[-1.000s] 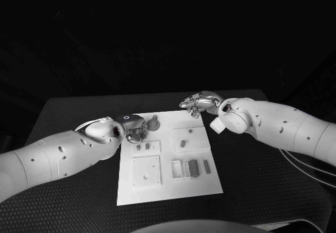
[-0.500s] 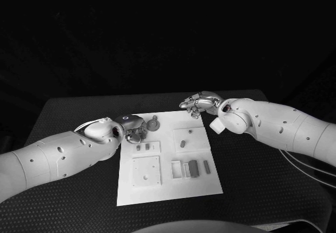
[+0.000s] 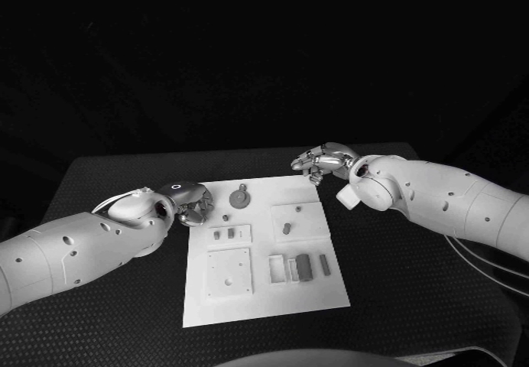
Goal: Assemble the parts on the task board
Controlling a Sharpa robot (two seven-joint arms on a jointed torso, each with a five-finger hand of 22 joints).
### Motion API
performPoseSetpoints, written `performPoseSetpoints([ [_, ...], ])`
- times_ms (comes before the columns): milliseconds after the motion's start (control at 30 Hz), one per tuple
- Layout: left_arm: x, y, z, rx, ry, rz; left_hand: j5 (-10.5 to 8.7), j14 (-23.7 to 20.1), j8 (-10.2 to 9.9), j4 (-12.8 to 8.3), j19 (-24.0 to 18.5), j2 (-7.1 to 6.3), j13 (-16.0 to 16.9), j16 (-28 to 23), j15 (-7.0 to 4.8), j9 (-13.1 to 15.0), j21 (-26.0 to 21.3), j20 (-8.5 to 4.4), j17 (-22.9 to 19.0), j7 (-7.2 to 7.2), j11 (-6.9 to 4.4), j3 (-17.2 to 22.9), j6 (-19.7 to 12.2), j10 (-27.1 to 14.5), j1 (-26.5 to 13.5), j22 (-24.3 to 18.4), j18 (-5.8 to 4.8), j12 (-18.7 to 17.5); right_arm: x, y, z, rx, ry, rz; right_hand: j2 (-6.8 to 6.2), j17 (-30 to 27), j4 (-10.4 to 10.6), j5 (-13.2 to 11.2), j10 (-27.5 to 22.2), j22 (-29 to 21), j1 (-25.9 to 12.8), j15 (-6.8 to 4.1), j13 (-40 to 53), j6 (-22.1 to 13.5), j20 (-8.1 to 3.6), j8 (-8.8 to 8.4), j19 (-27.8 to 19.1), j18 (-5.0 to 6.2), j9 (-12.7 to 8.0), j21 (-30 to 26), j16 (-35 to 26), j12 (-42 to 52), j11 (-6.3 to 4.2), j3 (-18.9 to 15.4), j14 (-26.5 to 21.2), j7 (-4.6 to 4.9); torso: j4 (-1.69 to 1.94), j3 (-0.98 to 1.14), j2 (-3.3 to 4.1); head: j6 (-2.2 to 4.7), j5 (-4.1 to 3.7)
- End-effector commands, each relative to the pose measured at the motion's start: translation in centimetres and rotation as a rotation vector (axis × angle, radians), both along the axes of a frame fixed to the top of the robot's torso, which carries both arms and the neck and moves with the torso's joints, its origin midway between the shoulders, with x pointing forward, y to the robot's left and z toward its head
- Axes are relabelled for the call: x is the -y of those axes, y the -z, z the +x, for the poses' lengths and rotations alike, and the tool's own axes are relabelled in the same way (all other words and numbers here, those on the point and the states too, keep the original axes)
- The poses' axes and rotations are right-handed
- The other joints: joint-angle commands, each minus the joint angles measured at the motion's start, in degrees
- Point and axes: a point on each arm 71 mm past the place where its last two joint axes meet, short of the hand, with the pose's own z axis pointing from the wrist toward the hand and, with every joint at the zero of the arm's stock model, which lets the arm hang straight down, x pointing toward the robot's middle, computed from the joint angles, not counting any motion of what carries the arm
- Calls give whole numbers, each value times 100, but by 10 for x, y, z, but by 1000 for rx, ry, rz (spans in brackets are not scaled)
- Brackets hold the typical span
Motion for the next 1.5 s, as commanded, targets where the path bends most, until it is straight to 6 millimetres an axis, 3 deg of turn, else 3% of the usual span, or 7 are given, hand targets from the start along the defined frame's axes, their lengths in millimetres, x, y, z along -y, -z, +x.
performPoseSetpoints([
  [33,-11,-7,4,-15,-77,-95,-24,-14,-15,40,-5,-63,8,15,25,10,-35,52,-9,13,-4,1,-20,-63,10,112,735,-19,14,-5,0,98,50,-73,5,-9,-50,21,-56,97,74,5,-11,-44,-20,-31,-6,116,-9,-24,-25,15,17,-10,-45,46,7,0,-1,42,-4],
  [333,-56,-27,17,-201,-334,-538,-43,-529,34,190,-585,-129,-23,-555,212,75,-584,263,-303,85,174,88,-32,-492,-51,-131,630,-22,30,-12,-10,250,-16,-264,-14,-227,-87,12,-431,-10,192,160,-591,-172,130,-52,-280,115,-10,-311,-393,-748,162,77,-290,162,-3,6,-1,129,-58],
  [367,-59,-29,17,-218,-351,-584,144,-635,40,161,-731,-82,-14,-772,249,96,-783,301,-415,94,190,-100,-67,-534,-195,-251,590,-13,30,-13,-12,270,-34,-292,-35,-313,-118,17,-398,-67,266,154,-755,-191,157,-45,-281,116,-3,-396,-513,-952,197,109,-261,171,-8,7,-1,139,-53],
  [467,-67,-32,16,-272,-367,-713,169,-695,51,78,-826,7,14,-1086,262,129,-1084,339,-576,101,210,-305,-111,-549,-286,-473,527,2,28,-16,-17,350,-97,-412,-26,-408,-111,16,-263,-134,420,187,-1099,-211,166,-19,-192,116,10,-481,-637,-1403,214,128,-136,194,-7,12,-4,157,-56],
  [733,-66,-35,14,-379,-326,-919,6,-1285,81,-172,-1647,135,-120,-2949,649,219,-2523,679,-1313,51,360,-518,-203,-775,-641,-1637,189,-28,13,-12,-25,494,-235,-728,-86,-522,-104,24,244,-204,746,181,-1732,-131,91,86,101,116,30,-572,-840,-2426,202,134,232,166,5,3,-3,222,-87],
  [967,-57,-36,11,-404,-266,-948,-112,-1446,39,-422,-1803,108,-268,-3432,803,246,-2866,828,-1378,44,339,-844,-360,-982,-704,-1947,176,-36,3,-6,-27,551,-285,-857,-414,-489,143,22,397,-167,595,190,-1968,-181,-40,57,392,116,-48,-488,-795,-2926,229,163,538,179,6,-8,-1,221,-47],
  [1500,-50,-37,10,-412,-253,-972,-110,-1458,-1,-410,-1935,175,-511,-3868,879,229,-2954,917,-1335,70,361,-1075,-528,-1203,-766,-2217,182,-7,-27,16,-39,538,-420,-944,-472,-448,99,22,756,-83,653,159,-2158,-61,-143,125,578,116,-114,-440,-801,-3347,194,154,793,134,5,-9,3,153,-24],
])
